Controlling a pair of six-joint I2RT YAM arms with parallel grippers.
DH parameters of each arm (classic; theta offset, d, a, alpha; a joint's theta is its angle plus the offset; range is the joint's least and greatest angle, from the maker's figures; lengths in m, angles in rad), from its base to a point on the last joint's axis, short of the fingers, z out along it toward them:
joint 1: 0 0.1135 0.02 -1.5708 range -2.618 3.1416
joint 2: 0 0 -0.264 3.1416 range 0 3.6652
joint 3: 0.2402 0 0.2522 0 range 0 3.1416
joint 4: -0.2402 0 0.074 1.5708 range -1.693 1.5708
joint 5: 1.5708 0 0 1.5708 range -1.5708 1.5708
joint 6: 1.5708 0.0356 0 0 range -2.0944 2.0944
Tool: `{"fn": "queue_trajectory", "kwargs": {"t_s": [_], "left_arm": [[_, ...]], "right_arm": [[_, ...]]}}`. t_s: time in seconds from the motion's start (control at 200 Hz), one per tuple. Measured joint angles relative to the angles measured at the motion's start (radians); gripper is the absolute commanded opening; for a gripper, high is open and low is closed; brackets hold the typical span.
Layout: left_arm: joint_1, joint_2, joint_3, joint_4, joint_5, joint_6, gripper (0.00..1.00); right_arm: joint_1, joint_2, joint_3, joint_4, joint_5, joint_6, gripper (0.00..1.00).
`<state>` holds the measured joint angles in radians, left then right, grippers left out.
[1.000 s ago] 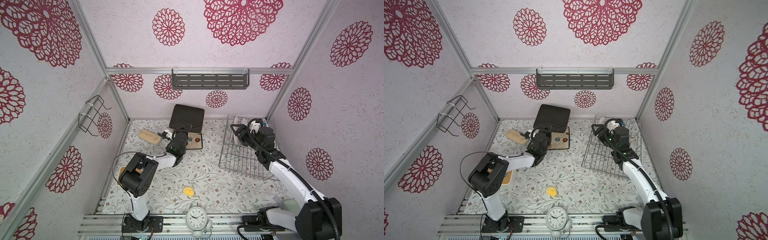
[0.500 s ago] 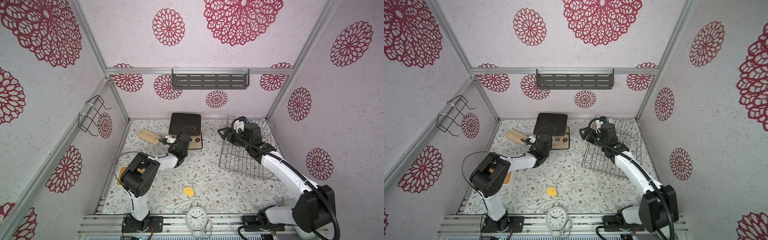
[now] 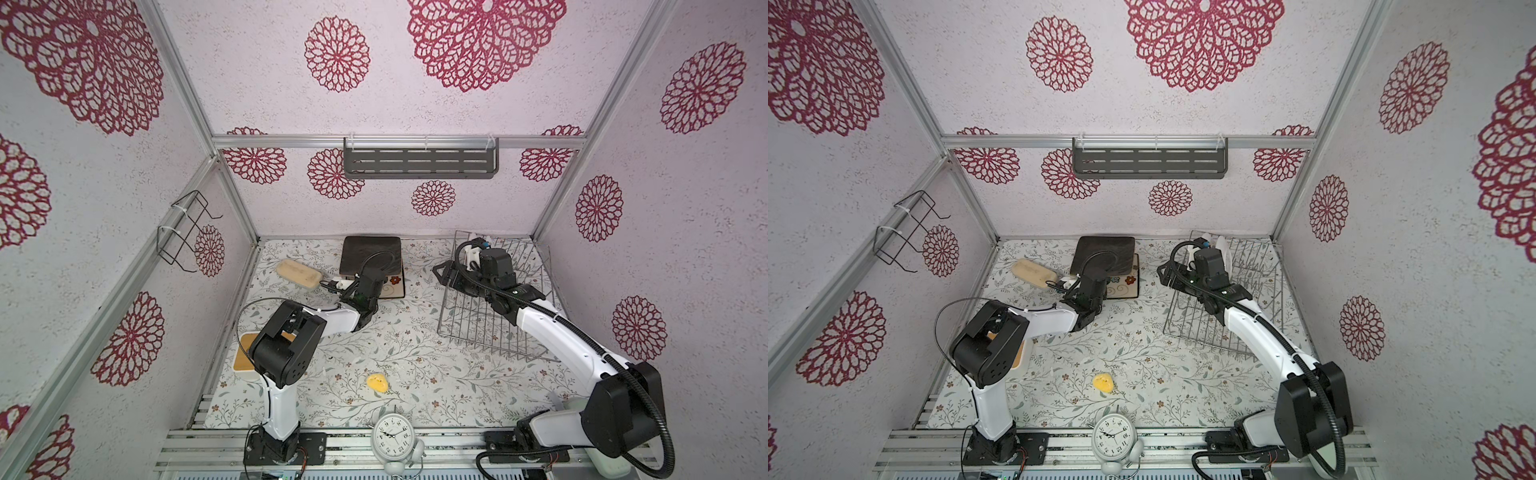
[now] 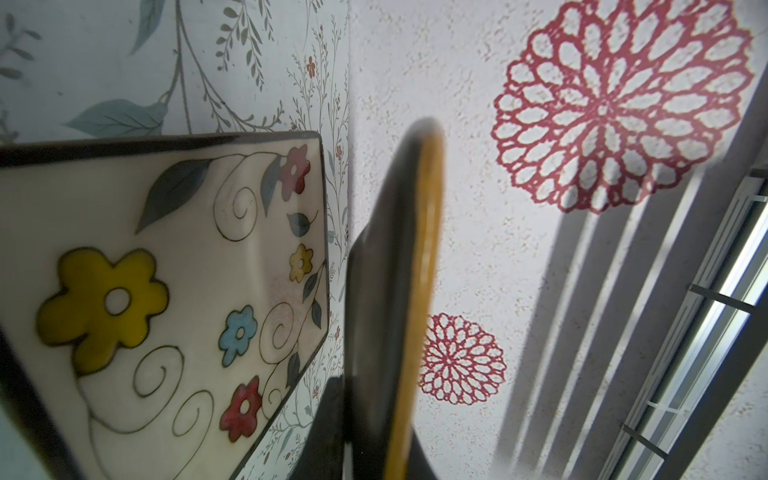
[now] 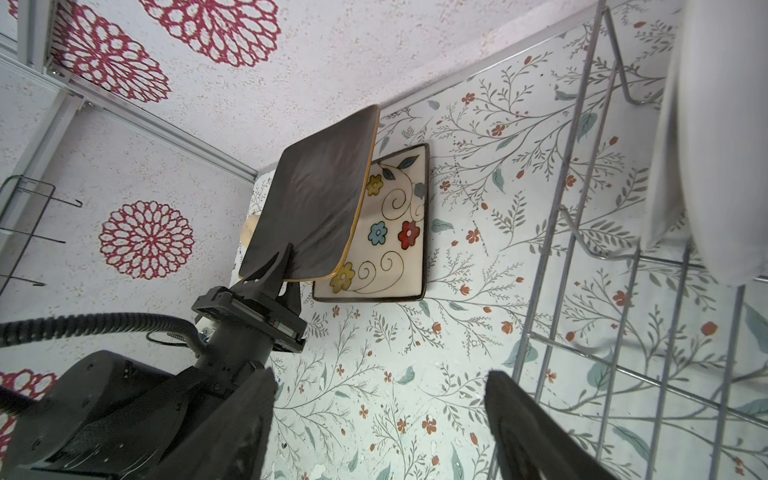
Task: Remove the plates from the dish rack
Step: 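Lower the dark plate with the left gripper while the right gripper returns to the rack, then lower the dark plate onto the flowered plate with the left gripper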
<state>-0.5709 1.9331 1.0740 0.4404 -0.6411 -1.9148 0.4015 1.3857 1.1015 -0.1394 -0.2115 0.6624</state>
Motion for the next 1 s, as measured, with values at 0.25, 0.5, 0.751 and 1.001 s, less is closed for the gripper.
{"fn": "queue_trajectory", "kwargs": {"t_s": [0.25, 0.5, 0.751, 1.001], "left_arm": [[0.0, 0.01, 0.005, -0.04, -0.001, -0.014, 0.0], [0.006, 0.049, 0.01, -0.059, 0.002, -0.025, 0.0], [0.013, 0.055, 0.024, -0.103, 0.003, -0.023, 0.0], [0.016, 0.084, 0.057, -0.103, 0.008, -0.024, 0.0]], "right_arm": [[0.008, 0.032, 0.001, -0.002, 0.002, 0.0, 0.83], [0.018, 0.053, 0.002, -0.014, 0.003, 0.0, 0.83], [0.025, 0.062, 0.002, -0.02, 0.007, 0.0, 0.83], [0.028, 0.071, 0.002, -0.019, 0.009, 0.0, 0.84]]}}
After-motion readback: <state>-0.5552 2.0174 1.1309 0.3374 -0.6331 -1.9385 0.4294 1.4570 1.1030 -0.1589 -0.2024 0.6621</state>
